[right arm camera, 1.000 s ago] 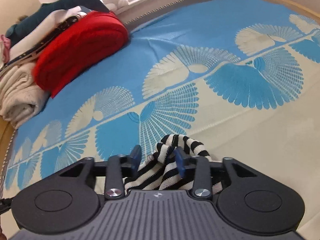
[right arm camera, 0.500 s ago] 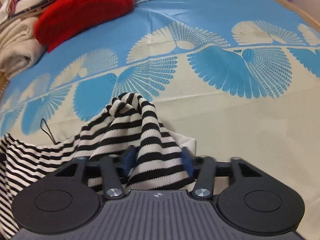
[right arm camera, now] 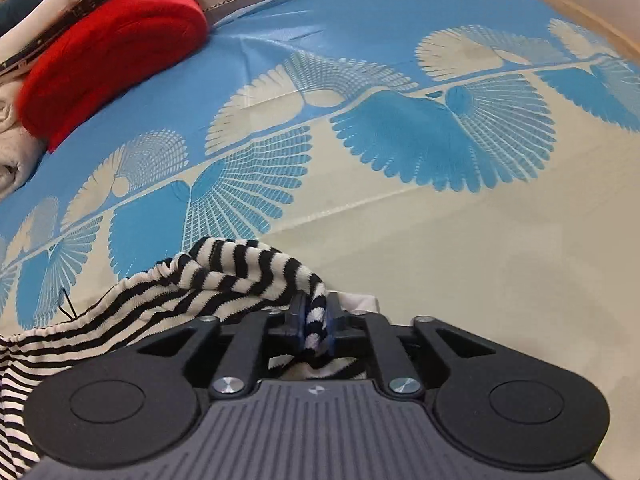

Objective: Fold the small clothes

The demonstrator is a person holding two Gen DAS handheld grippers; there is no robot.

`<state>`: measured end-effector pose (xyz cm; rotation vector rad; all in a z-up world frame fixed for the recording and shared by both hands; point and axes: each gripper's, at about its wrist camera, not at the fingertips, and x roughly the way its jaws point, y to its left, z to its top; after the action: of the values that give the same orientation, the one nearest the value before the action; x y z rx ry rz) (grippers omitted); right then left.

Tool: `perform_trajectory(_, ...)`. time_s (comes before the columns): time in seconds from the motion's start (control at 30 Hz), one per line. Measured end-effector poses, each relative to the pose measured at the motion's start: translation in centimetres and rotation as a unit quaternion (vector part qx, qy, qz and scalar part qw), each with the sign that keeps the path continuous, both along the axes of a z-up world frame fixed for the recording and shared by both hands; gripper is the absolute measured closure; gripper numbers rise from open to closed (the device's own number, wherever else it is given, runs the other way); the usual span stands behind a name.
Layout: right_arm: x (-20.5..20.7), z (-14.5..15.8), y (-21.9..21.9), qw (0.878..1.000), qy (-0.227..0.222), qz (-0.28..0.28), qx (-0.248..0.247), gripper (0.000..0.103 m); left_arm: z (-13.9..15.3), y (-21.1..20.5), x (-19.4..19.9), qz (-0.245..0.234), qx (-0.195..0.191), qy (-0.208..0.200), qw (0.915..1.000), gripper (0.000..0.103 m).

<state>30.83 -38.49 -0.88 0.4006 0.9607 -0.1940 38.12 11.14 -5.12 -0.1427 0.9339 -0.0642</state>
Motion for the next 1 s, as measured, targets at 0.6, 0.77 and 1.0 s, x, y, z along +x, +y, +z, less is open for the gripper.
perform_trajectory(0.6, -12.2, 1.0, -1.8, 0.991, 0.080, 0.099, 0.049, 0.055, -4.2, 3.6, -8.9, -0.104, -0.040, 0.183, 0.9768, 0.049)
perform_trajectory(0.77, -13.4, -0.6, -1.2, 0.988, 0.109, 0.096, 0.053, 0.055, -6.1, 2.6, -9.2, -0.102, -0.056, 0.204, 0.9720, 0.051)
perform_trajectory(1.0, -14.0, 2.3, -2.6, 0.993, 0.066, 0.057, 0.075, 0.090, -2.0, 4.7, -9.8, -0.082, -0.056, 0.135, 0.9860, 0.102)
